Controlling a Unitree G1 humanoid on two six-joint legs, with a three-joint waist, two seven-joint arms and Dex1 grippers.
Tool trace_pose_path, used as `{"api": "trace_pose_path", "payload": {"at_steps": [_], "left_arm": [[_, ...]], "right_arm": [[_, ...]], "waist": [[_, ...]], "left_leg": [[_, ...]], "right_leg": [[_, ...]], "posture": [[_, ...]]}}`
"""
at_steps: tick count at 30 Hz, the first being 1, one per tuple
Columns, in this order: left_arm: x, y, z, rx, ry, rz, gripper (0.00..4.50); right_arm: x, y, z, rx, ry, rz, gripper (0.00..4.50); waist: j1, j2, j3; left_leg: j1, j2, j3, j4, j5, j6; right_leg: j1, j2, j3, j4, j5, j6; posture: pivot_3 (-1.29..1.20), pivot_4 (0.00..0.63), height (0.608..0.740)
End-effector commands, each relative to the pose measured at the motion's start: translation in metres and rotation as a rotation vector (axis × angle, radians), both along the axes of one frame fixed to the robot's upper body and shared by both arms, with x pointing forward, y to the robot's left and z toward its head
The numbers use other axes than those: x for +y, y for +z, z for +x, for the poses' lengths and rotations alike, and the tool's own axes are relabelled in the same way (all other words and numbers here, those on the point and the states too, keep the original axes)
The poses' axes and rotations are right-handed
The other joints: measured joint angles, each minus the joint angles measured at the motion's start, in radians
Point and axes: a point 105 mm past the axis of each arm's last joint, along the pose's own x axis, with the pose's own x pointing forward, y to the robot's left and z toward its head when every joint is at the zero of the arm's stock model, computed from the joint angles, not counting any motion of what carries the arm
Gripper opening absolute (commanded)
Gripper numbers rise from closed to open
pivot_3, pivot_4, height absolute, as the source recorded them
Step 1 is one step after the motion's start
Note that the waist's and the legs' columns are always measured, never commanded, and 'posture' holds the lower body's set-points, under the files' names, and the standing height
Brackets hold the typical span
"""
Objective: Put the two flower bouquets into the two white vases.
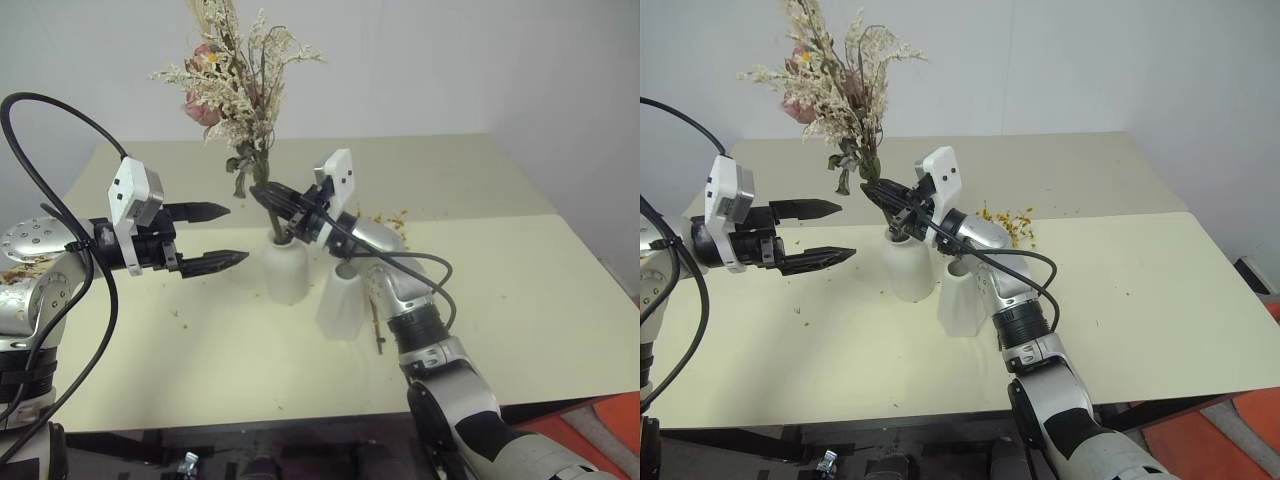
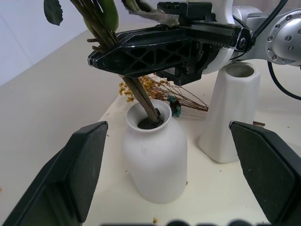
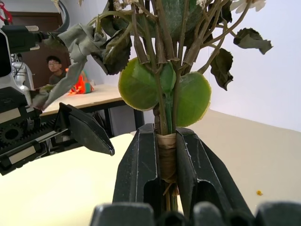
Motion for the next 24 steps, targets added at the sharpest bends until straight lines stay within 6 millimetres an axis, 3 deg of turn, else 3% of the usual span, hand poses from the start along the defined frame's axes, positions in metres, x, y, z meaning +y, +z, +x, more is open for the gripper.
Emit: {"api": "trace_pose_path", "payload": {"at_steps": [1,4,16,24], "left_arm": [[-0.002,0.011,-0.005,-0.051,-0.011,0.003,4.5],[-0.001,0.011,-0.005,-0.051,-0.011,0.003,4.5],[0.0,0.01,-0.004,-0.046,-0.01,0.003,4.5],[-0.002,0.008,0.002,-0.039,-0.019,-0.002,4.5]], "right_arm": [[0.001,0.006,-0.001,-0.025,-0.002,0.013,0.27],[0.001,0.006,-0.001,-0.023,-0.001,0.018,0.27],[-0.006,0.014,-0.004,-0.049,-0.01,0.041,4.37],[-0.017,0.01,-0.004,-0.044,-0.038,0.031,4.44]], "waist": [[0.0,0.0,0.0],[0.0,0.0,0.0],[0.0,0.0,0.0],[0.0,0.0,0.0]], "left_leg": [[0.0,0.0,0.0,0.0,0.0,0.0],[0.0,0.0,0.0,0.0,0.0,0.0],[0.001,0.0,0.0,0.0,0.0,0.0],[0.0,0.0,0.0,0.0,0.0,0.0]], "right_leg": [[0.0,0.0,0.0,0.0,0.0,0.0],[0.0,0.0,0.0,0.0,0.0,0.0],[0.0,0.0,0.0,0.0,0.0,0.0],[0.0,0.0,0.0,0.0,0.0,0.0]], "posture": [[0.0,0.15,0.74],[0.0,0.15,0.74],[0.0,0.15,0.74],[0.0,0.15,0.74]]}}
